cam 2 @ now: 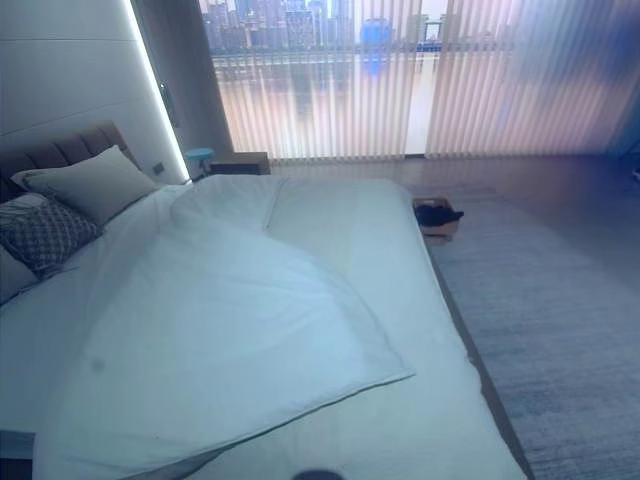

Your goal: Make the bed

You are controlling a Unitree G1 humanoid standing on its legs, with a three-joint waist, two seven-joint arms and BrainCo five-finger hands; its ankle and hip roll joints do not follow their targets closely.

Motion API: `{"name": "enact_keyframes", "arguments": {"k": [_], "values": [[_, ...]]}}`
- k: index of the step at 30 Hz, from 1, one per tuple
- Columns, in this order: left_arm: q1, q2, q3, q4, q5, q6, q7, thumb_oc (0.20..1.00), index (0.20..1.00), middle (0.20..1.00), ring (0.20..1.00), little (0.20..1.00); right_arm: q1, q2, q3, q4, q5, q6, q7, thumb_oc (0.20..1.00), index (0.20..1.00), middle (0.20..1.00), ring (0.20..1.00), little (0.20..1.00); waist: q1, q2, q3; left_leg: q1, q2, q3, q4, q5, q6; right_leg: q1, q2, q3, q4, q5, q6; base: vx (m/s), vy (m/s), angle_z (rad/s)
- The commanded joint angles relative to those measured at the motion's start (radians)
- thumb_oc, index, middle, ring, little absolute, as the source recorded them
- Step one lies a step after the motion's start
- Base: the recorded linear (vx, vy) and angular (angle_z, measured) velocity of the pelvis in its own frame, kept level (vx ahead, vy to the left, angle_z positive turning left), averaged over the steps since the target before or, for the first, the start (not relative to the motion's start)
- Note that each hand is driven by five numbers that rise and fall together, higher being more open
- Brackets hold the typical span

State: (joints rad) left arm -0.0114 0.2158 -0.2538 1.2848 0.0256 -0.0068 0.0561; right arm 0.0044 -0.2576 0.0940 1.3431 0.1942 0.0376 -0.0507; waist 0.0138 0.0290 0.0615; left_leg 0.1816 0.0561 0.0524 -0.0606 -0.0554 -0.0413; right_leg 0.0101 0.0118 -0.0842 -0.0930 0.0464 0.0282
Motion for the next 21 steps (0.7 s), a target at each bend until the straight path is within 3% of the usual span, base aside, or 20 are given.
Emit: {"name": "enact_keyframes", "arguments": {"k": [1, 21], "values": [[-0.036, 0.005, 0.016, 0.033, -0.002, -0.013, -0.019, 1.0, 1.0, 1.0, 1.0, 1.0, -0.069, -0.01, 0.046, 0.034, -0.02, -0.003, 0.004, 1.0, 1.0, 1.0, 1.0, 1.0, -0.016, -0.036, 0.02, -0.026, -0.073, -0.015, -0.027, 0.029, 0.011, 0.1, -0.054, 0.022, 0.006, 0.003, 0.088, 0.0, 0.0, 0.0], [-0.034, -0.007, 0.022, 0.039, -0.027, -0.008, -0.012, 1.0, 1.0, 1.0, 1.0, 1.0, -0.076, 0.0, 0.065, 0.025, -0.02, -0.006, 0.007, 1.0, 1.0, 1.0, 1.0, 1.0, -0.01, -0.04, 0.024, -0.029, -0.07, -0.023, -0.027, 0.026, 0.009, 0.1, -0.052, 0.006, 0.006, -0.006, 0.088, 0.0, 0.0, -0.01]]}}
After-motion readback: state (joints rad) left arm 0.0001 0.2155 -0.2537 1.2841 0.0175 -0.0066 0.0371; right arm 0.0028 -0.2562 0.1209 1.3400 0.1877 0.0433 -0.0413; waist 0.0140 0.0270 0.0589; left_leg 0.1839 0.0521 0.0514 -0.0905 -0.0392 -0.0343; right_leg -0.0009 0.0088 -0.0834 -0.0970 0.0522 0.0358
